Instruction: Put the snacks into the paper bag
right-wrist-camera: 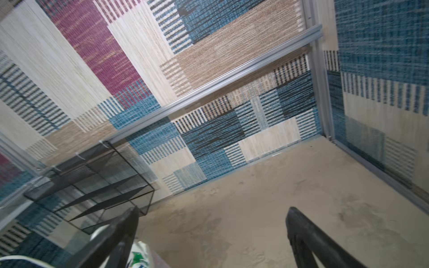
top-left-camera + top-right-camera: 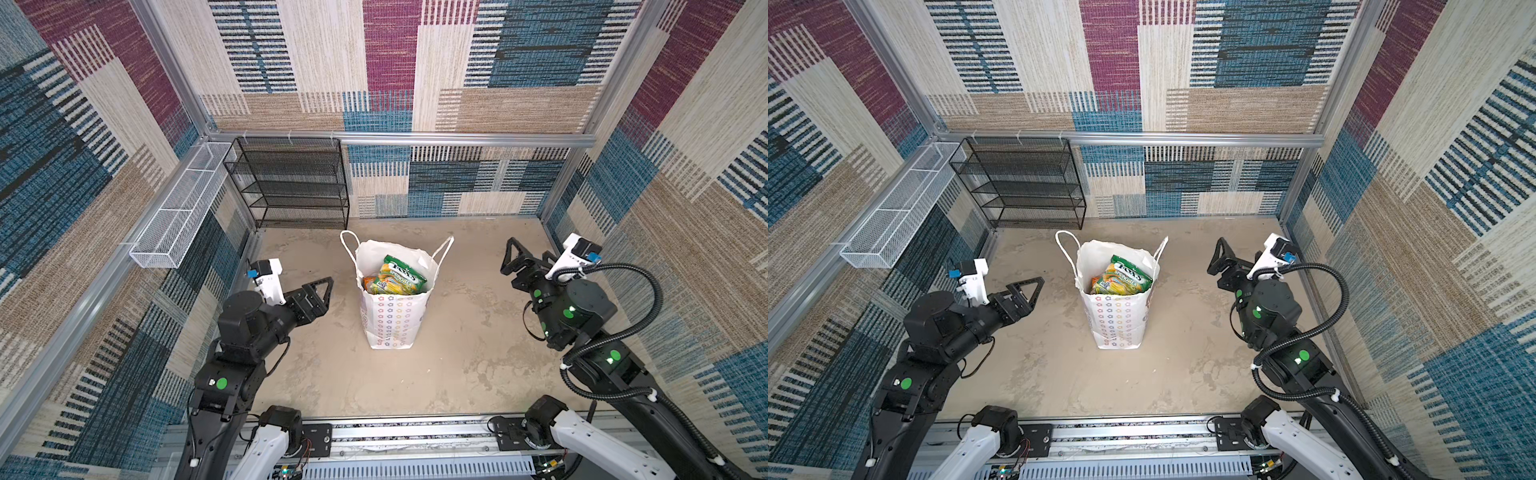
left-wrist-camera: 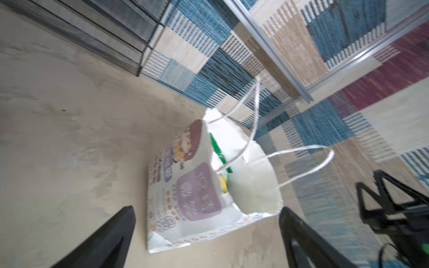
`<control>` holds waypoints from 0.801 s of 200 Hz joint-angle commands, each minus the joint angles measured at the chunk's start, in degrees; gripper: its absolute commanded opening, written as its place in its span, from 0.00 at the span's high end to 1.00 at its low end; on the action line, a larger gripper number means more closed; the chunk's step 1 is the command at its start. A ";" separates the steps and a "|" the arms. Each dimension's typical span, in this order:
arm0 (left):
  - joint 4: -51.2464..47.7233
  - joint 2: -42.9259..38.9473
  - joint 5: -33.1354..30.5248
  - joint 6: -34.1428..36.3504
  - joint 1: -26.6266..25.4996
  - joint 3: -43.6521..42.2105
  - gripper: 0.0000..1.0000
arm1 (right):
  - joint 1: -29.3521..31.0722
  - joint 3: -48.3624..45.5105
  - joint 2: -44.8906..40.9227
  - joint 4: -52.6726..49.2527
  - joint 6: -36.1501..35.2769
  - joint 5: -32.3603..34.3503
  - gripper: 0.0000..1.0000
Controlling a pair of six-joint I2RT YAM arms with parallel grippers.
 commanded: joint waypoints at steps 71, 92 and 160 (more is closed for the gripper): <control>27.16 12.84 -37.84 -4.52 0.76 -25.17 0.01 | -19.24 -29.96 5.55 43.29 -13.60 -9.88 0.00; 32.87 19.60 -43.90 0.46 0.75 -26.65 0.01 | -21.02 -34.93 10.05 50.02 -16.18 -11.77 0.00; 47.53 26.03 -52.12 17.98 0.74 -27.72 0.00 | -25.82 -38.02 23.07 58.32 -17.76 -18.89 0.00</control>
